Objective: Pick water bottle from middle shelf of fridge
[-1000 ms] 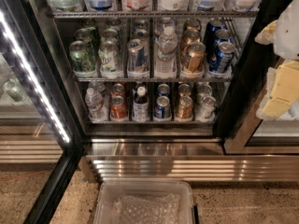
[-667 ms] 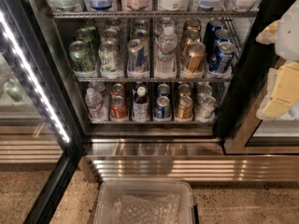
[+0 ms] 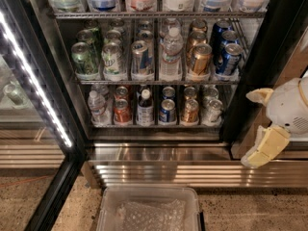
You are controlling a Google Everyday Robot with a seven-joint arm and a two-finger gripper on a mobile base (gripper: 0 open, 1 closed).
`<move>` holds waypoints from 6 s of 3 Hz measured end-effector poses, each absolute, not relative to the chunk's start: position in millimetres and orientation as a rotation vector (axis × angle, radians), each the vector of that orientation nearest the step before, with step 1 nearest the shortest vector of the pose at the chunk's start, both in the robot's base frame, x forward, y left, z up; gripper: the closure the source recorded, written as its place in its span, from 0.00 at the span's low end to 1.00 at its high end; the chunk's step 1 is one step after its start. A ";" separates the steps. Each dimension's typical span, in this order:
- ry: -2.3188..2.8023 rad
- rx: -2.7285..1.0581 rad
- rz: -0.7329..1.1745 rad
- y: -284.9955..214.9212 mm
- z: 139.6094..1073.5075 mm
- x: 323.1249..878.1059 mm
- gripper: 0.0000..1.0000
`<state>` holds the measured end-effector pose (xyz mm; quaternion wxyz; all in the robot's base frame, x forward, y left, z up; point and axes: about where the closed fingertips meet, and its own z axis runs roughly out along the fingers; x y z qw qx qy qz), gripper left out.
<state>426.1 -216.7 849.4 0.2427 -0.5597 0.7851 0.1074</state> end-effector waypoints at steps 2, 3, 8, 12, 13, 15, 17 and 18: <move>1.933 -1.196 0.533 -187.7 812.9 493.6 0.00; 1.934 -1.200 0.526 -188.0 815.4 492.8 0.00; 1.664 -1.347 0.701 -82.3 806.4 594.0 0.00; 1.543 -1.405 0.543 -77.8 828.7 637.9 0.00; 1.533 -1.375 0.550 -79.1 824.2 649.3 0.00; 1.536 -1.339 0.576 -77.9 815.9 658.9 0.00; 1.536 -1.325 0.520 -84.2 827.6 651.2 0.21; 1.544 -1.314 0.466 -89.7 837.0 643.6 0.15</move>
Offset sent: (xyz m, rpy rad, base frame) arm 0.0373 0.0153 -0.0296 0.2343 -0.0720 -0.0375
